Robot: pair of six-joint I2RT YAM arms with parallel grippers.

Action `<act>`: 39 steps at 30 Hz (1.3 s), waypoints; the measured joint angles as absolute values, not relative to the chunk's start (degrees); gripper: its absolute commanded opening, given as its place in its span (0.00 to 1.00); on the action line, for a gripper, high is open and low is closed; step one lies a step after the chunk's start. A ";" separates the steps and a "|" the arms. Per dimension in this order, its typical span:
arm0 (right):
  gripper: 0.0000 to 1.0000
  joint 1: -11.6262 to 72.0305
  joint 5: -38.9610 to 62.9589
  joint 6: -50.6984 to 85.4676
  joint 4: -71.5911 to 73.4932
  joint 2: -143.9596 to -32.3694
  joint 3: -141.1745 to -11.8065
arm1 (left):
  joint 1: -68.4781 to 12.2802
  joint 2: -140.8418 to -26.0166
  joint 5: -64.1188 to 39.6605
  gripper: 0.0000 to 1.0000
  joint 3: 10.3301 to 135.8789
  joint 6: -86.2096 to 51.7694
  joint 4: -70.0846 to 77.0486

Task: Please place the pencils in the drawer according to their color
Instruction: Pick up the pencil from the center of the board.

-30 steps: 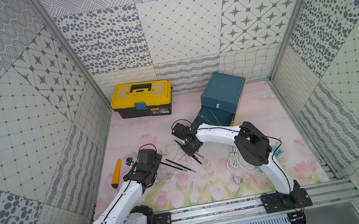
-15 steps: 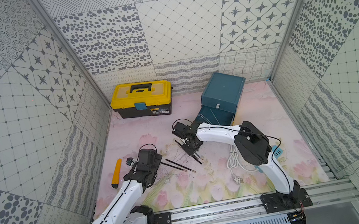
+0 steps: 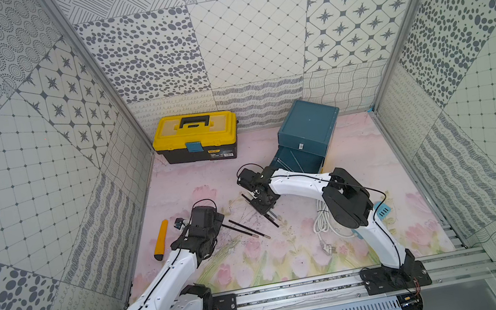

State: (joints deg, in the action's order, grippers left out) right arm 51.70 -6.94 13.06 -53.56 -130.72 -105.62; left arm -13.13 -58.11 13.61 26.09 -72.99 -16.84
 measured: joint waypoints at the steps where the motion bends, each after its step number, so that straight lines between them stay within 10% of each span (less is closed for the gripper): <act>1: 0.00 51.70 -6.96 12.95 -53.58 -130.72 -105.65 | -13.13 -58.08 13.61 0.99 26.09 -72.99 -16.84; 39: 0.00 52.12 -7.44 9.06 -55.61 -118.37 -109.58 | -13.13 -57.69 13.63 0.99 26.09 -72.79 -16.84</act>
